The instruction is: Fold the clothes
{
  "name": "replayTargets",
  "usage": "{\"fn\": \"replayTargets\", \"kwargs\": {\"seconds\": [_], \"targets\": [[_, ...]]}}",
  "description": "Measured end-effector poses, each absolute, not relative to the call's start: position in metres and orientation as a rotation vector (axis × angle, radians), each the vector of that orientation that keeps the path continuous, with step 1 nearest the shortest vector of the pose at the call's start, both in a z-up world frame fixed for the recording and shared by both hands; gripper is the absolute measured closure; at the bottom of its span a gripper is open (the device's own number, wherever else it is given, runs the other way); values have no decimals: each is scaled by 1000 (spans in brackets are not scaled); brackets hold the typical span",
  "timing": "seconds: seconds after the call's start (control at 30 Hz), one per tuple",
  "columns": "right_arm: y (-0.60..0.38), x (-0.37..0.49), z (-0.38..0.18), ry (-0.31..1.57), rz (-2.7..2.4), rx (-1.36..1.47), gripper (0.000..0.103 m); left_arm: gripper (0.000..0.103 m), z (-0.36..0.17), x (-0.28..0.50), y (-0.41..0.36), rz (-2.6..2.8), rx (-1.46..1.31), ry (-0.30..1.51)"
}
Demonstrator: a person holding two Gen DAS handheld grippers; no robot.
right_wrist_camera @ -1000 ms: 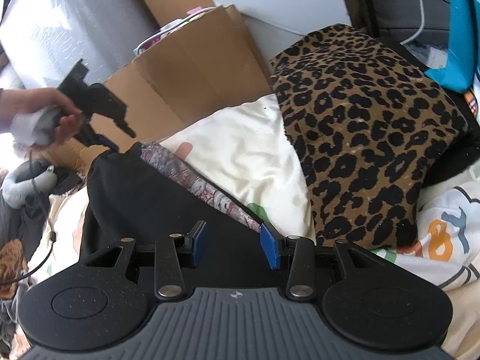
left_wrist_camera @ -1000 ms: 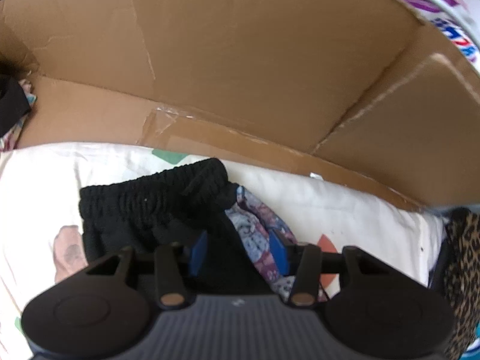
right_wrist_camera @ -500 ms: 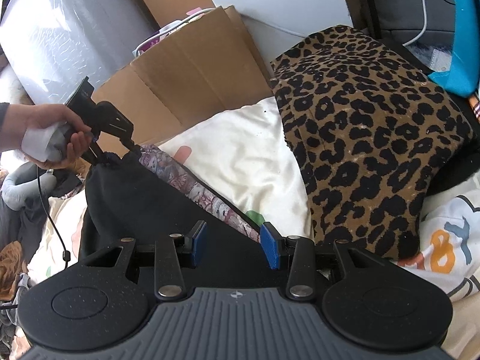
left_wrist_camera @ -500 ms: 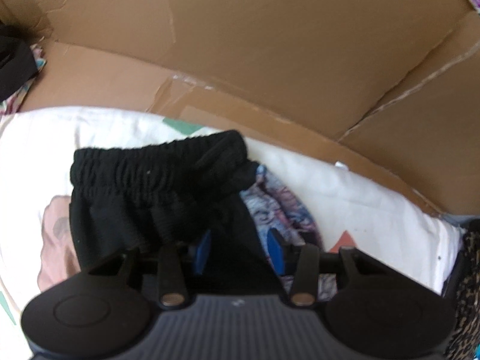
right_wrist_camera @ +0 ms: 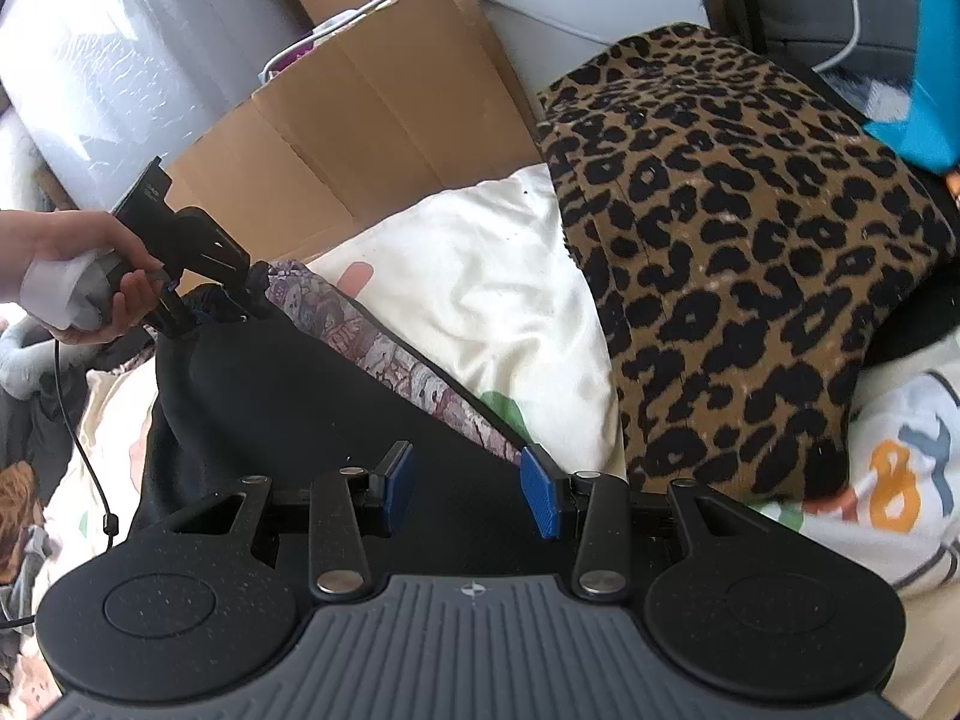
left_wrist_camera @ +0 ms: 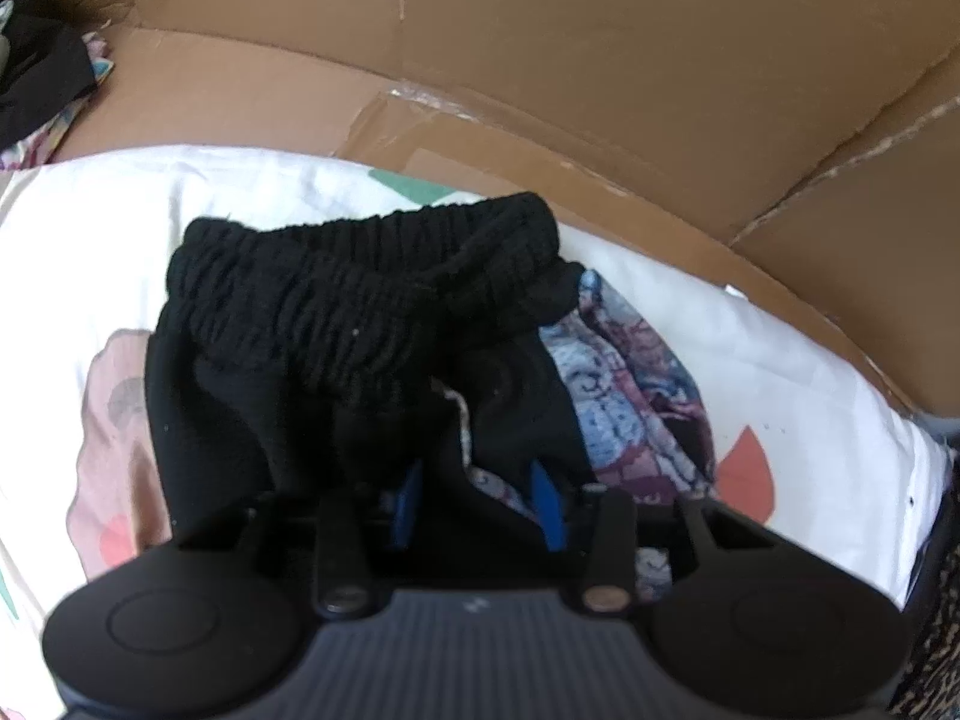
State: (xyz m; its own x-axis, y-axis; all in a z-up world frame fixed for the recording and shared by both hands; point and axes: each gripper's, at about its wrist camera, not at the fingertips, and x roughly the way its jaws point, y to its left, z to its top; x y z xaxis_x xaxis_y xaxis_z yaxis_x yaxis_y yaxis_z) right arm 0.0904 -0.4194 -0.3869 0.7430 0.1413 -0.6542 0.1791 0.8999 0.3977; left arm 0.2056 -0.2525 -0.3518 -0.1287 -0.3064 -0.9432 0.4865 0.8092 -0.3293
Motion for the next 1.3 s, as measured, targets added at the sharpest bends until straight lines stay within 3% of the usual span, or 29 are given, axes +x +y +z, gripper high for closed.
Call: {"fn": "replayTargets", "kwargs": {"seconds": [0.13,0.2,0.9,0.93,1.13,1.3], "targets": [[-422,100,-390,755,3,418,57,93,-350,210,-244,-676,122,1565],[-423,104,-394,767,19,410,57,96,-345,214,-239,-681,103,1569],[-422,114,-403,797,70,314,59,102,-266,236,-251,-835,-69,1468],[-422,116,-404,802,72,309,61,102,-265,237,-252,-841,-78,1462],[-419,115,-409,842,82,265,97,103,-265,238,-260,-879,-107,1420],[-418,111,-407,842,73,254,100,101,-280,234,-265,-857,-90,1476]]}}
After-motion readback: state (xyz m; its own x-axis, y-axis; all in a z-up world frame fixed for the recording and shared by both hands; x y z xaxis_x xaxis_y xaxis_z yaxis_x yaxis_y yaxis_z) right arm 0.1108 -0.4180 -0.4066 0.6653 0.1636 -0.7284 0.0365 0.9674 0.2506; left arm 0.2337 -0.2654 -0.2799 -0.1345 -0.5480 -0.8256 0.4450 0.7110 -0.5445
